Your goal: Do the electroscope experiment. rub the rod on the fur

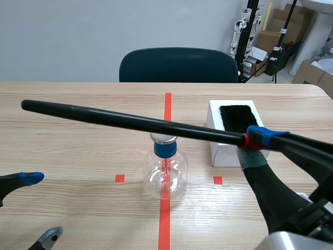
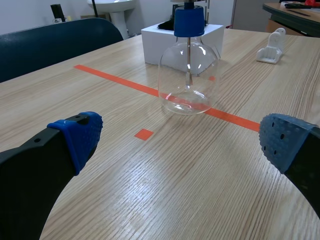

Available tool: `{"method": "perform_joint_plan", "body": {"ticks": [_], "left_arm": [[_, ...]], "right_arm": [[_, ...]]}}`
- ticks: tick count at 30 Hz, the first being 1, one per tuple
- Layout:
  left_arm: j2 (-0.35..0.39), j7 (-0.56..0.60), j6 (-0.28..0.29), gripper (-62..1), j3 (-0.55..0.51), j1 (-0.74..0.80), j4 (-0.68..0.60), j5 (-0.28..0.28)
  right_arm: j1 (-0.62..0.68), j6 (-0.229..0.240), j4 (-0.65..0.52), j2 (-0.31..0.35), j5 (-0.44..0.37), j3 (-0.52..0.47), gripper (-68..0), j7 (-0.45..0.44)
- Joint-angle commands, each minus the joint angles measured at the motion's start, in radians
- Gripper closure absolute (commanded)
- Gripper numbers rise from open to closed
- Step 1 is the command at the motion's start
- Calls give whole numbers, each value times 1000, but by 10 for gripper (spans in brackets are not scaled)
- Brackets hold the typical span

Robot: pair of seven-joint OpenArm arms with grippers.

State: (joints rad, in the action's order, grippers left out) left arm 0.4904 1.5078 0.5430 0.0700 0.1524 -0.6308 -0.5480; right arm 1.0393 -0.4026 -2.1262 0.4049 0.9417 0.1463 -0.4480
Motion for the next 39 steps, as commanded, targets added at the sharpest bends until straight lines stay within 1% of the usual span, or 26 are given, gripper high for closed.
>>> {"method": "perform_joint_plan", "body": {"ticks": [1, 8, 11, 14, 16, 18, 23, 30, 39], "left_arm": [[9, 46, -2, -623, -6, 0, -19, 13], [9, 46, -2, -623, -6, 0, -19, 13], [9, 46, -2, -623, -6, 0, -19, 13], [9, 46, -2, -623, -6, 0, -19, 13], [9, 46, -2, -623, -6, 0, -19, 13], [9, 46, -2, -623, -6, 0, -19, 13], [9, 46, -2, -623, -6, 0, -19, 13], [9, 46, -2, -623, -6, 0, -19, 13], [9, 46, -2, -623, -6, 0, -19, 13]], "right_arm": [[-11, -15, -6, 0, -7, -1, -53, -11], [-5, -16, -6, 0, -7, -1, -53, -57], [3, -16, -7, 0, -7, -1, -53, -61], [20, -32, -7, 0, -7, -1, -53, -61], [27, -53, -7, 0, -7, -1, -53, -61], [27, -61, -7, 0, -6, -1, -53, -60], [27, -61, -7, 0, 0, -1, -53, -57], [27, -61, -7, 0, 0, -1, -53, -7], [27, -61, -7, 0, 0, -1, -53, -7]]}}
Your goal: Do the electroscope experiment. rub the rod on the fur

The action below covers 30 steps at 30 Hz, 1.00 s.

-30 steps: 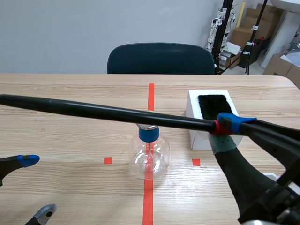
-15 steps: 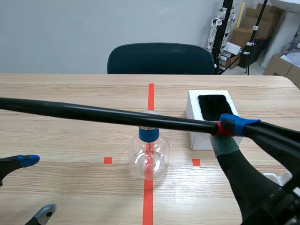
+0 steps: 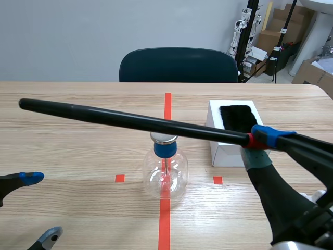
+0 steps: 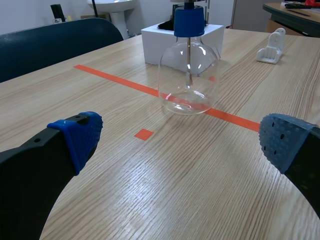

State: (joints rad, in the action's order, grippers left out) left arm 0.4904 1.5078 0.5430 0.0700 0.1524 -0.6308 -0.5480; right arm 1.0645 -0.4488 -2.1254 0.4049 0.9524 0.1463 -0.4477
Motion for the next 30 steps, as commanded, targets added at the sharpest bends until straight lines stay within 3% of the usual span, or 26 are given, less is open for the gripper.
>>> {"method": "perform_joint_plan", "body": {"ticks": [1, 13, 30], "left_arm": [[9, 46, -2, -623, -6, 0, -19, 13], [9, 46, -2, -623, -6, 0, -19, 13], [9, 46, -2, -623, -6, 0, -19, 13]], "right_arm": [[2, -14, -8, 0, -11, -1, -53, -7], [2, -14, -8, 0, 35, -1, -53, -6], [2, 5, -7, 0, 30, -1, -53, -3]]}}
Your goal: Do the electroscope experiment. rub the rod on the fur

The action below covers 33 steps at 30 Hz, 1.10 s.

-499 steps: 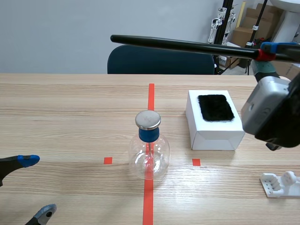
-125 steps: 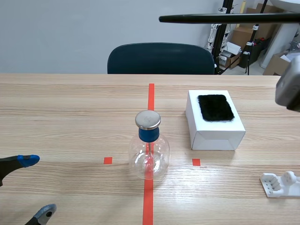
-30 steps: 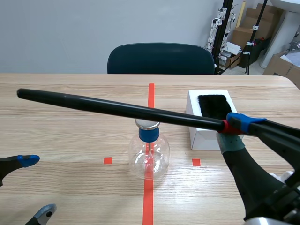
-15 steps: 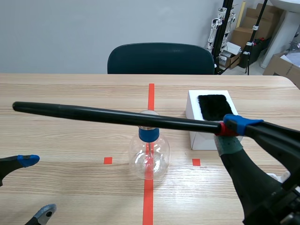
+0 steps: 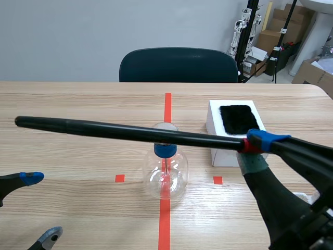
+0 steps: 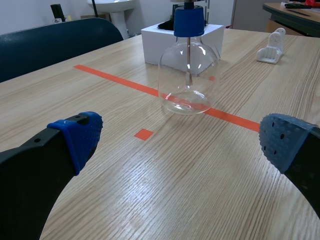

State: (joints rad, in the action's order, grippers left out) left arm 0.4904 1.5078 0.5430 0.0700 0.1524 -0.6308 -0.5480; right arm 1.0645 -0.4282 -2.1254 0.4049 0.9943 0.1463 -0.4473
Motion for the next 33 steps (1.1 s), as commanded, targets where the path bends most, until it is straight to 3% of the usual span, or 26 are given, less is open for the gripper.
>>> {"method": "perform_joint_plan", "body": {"ticks": [1, 33], "left_arm": [[9, 46, -2, -623, -6, 0, -19, 13], [9, 46, -2, -623, -6, 0, -19, 13]], "right_arm": [[2, -16, -7, 0, -12, -1, -53, 0], [2, -12, -7, 0, -11, -1, -53, 15]]}}
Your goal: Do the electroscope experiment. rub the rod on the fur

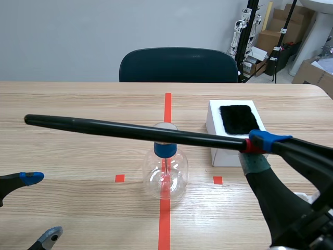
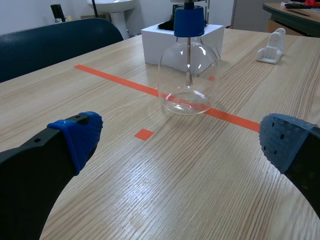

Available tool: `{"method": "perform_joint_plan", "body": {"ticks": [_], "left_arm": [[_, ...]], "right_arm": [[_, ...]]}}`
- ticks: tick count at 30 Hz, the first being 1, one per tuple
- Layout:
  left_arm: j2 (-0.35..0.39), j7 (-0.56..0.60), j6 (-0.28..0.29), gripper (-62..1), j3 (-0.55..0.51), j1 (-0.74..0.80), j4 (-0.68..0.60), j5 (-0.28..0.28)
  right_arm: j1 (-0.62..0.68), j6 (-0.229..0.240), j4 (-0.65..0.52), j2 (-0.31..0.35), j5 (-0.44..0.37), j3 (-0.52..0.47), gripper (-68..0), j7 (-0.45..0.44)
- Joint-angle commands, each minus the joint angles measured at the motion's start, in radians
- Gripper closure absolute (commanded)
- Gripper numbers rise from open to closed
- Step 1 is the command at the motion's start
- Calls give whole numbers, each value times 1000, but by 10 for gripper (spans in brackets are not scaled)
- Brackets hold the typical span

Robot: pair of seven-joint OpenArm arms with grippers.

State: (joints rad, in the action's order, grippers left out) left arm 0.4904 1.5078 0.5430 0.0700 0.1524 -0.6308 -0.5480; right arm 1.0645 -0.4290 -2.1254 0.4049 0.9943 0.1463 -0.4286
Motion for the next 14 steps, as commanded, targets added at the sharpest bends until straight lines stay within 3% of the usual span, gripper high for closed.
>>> {"method": "perform_joint_plan", "body": {"ticks": [1, 14], "left_arm": [[9, 46, -2, -623, -6, 0, -19, 13], [9, 46, -2, -623, -6, 0, -19, 13]], "right_arm": [[2, -11, -7, 0, -11, -1, -53, -3], [2, 5, -7, 0, -12, -1, -53, -3]]}}
